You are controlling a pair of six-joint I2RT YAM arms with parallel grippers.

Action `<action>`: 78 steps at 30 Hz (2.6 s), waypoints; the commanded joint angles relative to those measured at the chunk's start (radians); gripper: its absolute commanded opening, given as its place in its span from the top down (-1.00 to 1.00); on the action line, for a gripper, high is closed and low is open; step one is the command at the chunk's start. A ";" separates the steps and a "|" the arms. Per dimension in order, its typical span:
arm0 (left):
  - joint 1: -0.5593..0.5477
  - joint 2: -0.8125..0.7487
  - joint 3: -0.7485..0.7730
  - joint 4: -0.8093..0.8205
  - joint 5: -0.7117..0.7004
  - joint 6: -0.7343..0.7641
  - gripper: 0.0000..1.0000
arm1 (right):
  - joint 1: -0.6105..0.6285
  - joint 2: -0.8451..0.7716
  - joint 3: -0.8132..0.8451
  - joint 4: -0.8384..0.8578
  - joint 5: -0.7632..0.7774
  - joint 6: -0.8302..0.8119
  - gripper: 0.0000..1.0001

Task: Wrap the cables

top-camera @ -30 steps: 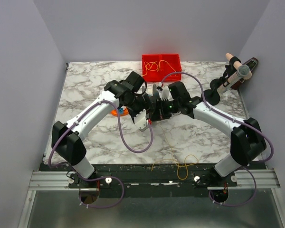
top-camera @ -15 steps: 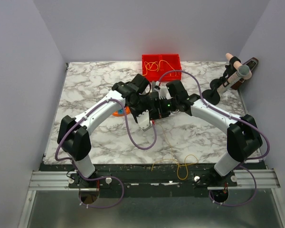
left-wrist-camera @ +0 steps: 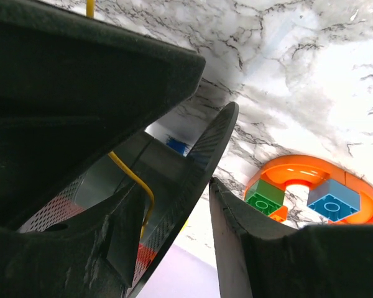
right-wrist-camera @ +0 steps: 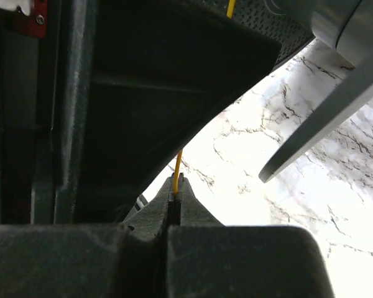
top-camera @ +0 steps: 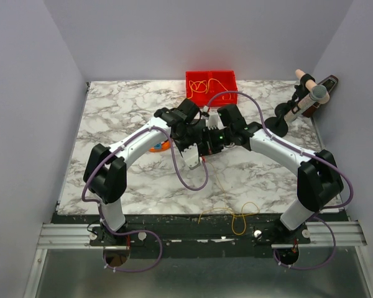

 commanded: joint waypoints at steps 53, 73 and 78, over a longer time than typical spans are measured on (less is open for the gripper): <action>0.002 -0.224 -0.018 -0.089 0.385 -0.781 1.00 | -0.006 -0.317 -0.293 0.080 0.187 -0.251 0.99; 0.055 -0.138 -0.077 0.040 0.509 -0.860 0.48 | -0.006 -0.141 -0.203 -0.003 0.238 -0.524 0.99; 0.058 -0.131 -0.114 0.042 0.448 -0.788 0.36 | -0.006 -0.141 -0.195 0.031 0.208 -0.539 0.99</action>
